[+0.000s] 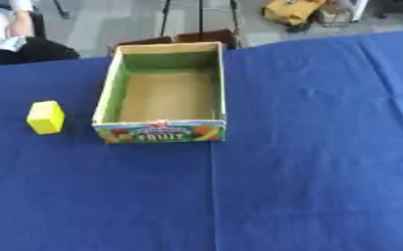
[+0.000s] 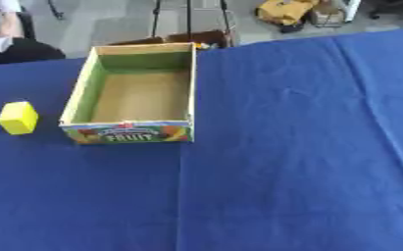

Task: Pick up objects on the table and place them in the box.

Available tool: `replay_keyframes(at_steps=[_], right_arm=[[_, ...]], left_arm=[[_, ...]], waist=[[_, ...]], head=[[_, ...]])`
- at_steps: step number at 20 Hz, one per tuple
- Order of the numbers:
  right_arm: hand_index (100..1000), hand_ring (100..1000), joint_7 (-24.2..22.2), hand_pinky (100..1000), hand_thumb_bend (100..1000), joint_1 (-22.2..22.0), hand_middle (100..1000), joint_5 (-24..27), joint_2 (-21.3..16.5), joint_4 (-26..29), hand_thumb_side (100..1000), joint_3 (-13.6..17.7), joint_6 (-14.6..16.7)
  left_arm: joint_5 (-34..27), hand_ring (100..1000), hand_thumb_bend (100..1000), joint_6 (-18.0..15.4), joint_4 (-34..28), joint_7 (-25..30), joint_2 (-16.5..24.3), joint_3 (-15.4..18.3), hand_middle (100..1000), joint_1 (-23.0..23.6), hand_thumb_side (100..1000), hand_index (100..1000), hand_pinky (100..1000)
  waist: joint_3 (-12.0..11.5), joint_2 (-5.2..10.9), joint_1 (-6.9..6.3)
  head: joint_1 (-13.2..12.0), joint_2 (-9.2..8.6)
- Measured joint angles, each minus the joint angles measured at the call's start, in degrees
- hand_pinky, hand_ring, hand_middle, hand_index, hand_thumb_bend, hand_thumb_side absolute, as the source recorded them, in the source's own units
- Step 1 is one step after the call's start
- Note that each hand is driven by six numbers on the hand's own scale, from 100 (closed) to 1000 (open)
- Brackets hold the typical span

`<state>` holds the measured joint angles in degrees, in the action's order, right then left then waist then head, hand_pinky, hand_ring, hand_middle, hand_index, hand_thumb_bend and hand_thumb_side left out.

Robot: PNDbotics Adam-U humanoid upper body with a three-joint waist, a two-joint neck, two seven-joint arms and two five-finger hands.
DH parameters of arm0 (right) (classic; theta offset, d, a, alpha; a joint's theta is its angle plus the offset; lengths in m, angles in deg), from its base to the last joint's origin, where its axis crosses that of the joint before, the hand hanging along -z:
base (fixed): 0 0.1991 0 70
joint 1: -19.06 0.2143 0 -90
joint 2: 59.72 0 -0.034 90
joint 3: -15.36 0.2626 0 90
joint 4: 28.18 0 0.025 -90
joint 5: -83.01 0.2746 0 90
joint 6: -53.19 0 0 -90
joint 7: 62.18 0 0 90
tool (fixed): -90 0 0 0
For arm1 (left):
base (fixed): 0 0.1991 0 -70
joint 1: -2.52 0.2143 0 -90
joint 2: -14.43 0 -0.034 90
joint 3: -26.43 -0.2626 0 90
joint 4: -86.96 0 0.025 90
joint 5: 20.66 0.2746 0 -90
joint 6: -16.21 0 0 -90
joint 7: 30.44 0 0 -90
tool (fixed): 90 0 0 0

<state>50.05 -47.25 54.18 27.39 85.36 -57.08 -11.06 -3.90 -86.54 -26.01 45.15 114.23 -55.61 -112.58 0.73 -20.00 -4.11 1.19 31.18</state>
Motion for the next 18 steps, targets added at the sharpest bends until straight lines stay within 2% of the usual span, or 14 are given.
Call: replay_keyframes(at_steps=[4,9,14,18], right_arm=[[818,699,-0.11,693,100,-0.05,686,0.07,0.0,0.0,1000,-0.21,-0.08],[818,700,-0.53,693,100,-0.52,686,0.2,-0.02,0.0,1000,-0.33,-0.14],[818,700,-0.74,693,100,-0.58,684,0.23,-0.06,0.0,1000,-0.58,-0.18],[818,700,-1.03,694,100,-0.64,683,0.3,-0.11,0.0,1000,-0.66,-0.17]], left_arm=[[1.81,935,100,2.64,2.6,3.4,6.32,0.0,898,-0.27,1000,1000,811],[4.6,957,100,4.82,7.25,11.8,15.08,-0.85,928,-1.1,1000,1000,833],[6.65,981,158,4.52,12.96,22.12,21.69,-2.66,963,-4.7,1000,1000,858],[8.34,996,184,3.09,18.11,29.51,24.1,-4.35,976,-9.0,1000,1000,874]], waist=[[-0.02,0.0,0.0],[-0.16,0.01,-0.02],[-0.22,0.04,-0.02],[-0.23,0.05,-0.02]], head=[[-0.75,0.01],[-1.22,0.06],[-1.28,0.07],[-1.58,0.06]])
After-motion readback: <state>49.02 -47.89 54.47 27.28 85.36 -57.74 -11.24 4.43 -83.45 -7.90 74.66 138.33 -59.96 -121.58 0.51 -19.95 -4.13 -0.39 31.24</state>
